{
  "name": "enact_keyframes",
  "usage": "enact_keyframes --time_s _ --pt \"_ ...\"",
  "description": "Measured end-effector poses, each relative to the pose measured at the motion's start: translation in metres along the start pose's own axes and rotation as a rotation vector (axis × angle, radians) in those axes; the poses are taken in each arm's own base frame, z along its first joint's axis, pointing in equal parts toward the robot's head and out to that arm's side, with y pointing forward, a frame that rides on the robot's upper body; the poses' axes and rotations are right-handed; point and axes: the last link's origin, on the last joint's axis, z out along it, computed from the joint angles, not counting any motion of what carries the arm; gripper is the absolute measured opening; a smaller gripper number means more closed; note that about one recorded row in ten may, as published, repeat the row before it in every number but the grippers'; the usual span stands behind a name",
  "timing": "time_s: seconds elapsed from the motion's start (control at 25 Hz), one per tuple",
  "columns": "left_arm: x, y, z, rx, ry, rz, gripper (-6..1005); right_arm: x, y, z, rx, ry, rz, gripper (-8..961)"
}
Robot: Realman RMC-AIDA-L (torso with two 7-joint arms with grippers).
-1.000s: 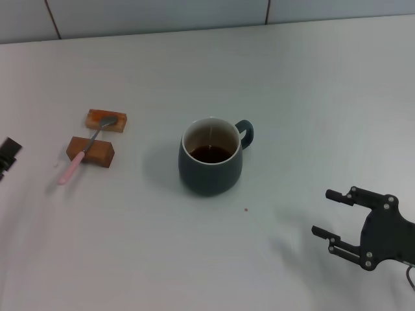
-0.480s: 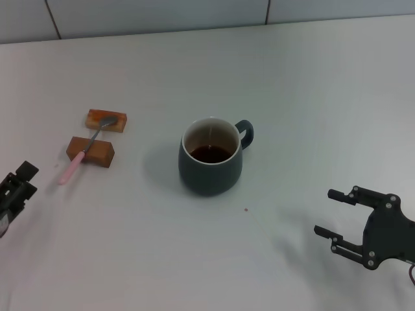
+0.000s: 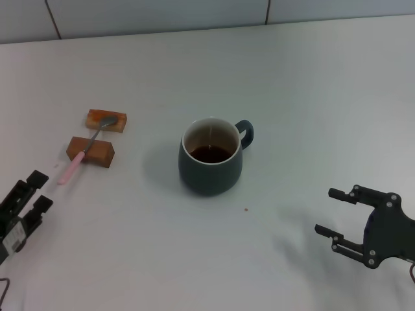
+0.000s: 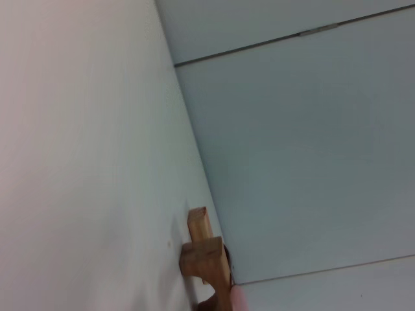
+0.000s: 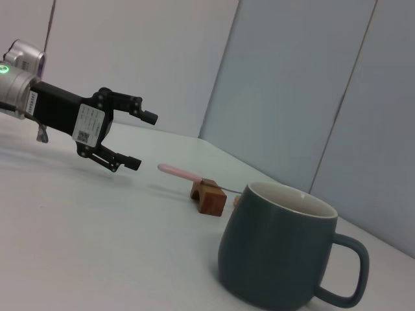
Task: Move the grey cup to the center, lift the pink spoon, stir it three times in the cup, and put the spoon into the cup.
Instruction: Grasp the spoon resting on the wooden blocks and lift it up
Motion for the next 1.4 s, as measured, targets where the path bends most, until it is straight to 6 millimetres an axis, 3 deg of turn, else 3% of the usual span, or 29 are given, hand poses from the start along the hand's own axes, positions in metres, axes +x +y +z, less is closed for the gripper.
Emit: enact_keyframes --time_s 1.4 --pt "-0.003 0.002 0.034 0.009 -0.014 -0.158 829 -0.001 0.005 -0.004 0.009 -0.015 0.011 622"
